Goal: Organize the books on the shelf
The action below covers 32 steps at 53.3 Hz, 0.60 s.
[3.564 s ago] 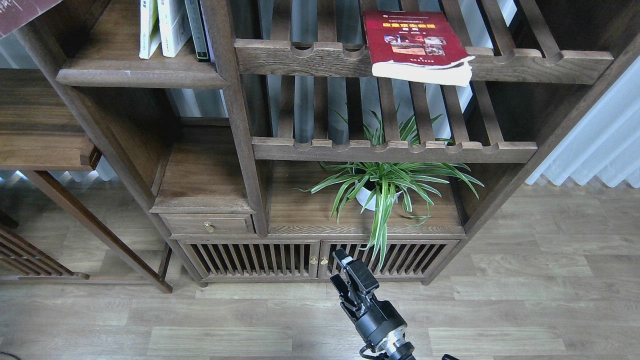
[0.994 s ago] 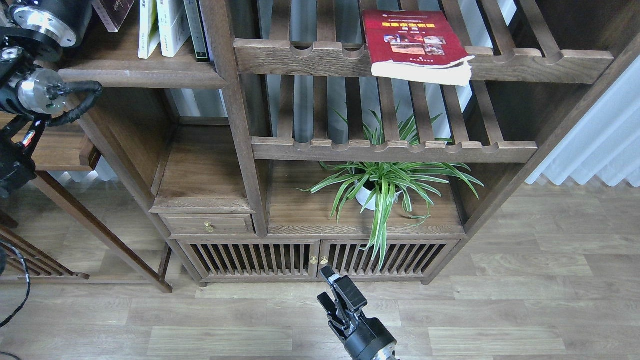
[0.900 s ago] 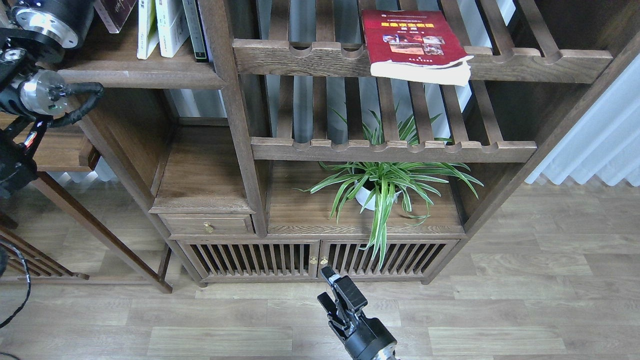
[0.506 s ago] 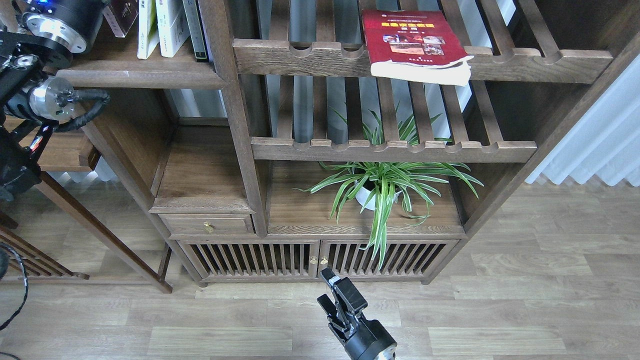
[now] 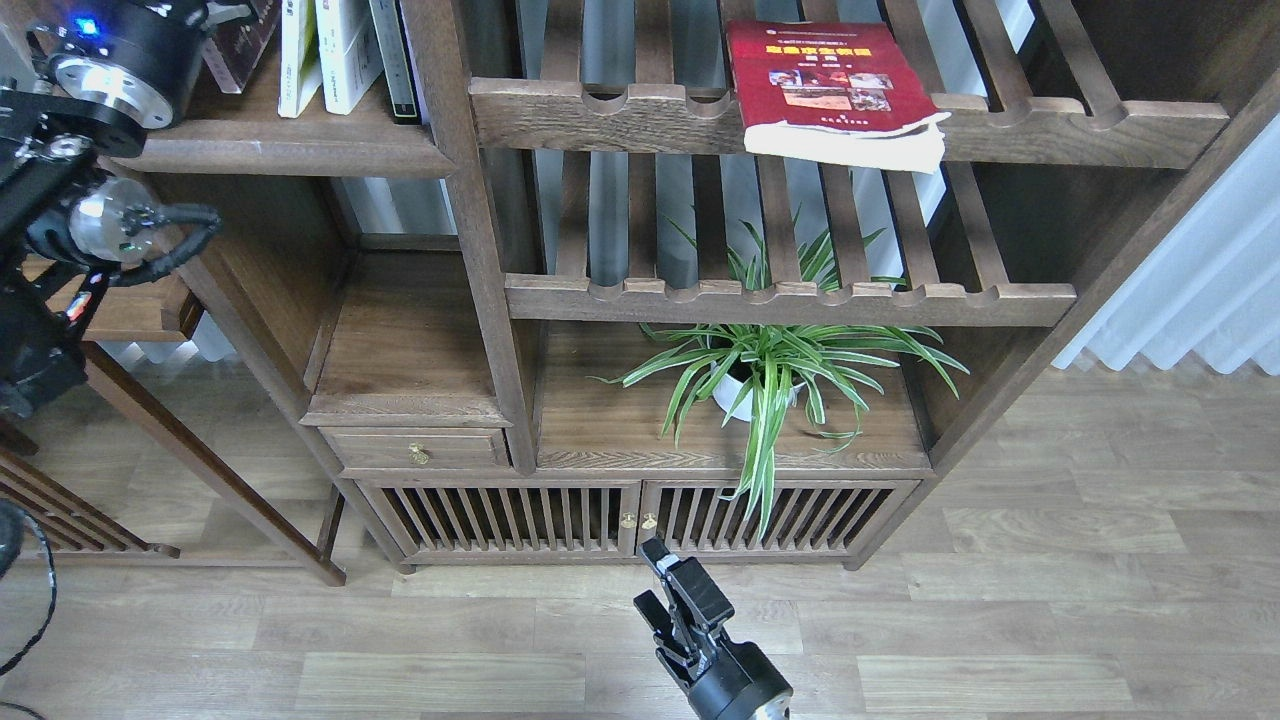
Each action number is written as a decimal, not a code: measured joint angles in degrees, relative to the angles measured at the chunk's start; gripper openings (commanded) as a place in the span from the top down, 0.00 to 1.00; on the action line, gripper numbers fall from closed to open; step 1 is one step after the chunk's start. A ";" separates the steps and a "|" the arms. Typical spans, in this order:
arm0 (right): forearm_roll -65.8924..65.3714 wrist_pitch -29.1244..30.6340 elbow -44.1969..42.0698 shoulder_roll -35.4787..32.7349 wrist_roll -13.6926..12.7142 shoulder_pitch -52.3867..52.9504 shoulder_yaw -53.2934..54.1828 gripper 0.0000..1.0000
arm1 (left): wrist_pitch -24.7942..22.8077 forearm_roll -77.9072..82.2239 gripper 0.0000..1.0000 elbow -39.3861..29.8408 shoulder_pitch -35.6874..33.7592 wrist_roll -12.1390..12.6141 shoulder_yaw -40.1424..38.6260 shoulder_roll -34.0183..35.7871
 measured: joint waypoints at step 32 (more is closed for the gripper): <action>0.00 0.00 0.10 -0.01 0.09 -0.11 -0.01 0.04 | -0.06 -0.22 0.83 2.43 0.24 -0.93 0.87 -1.46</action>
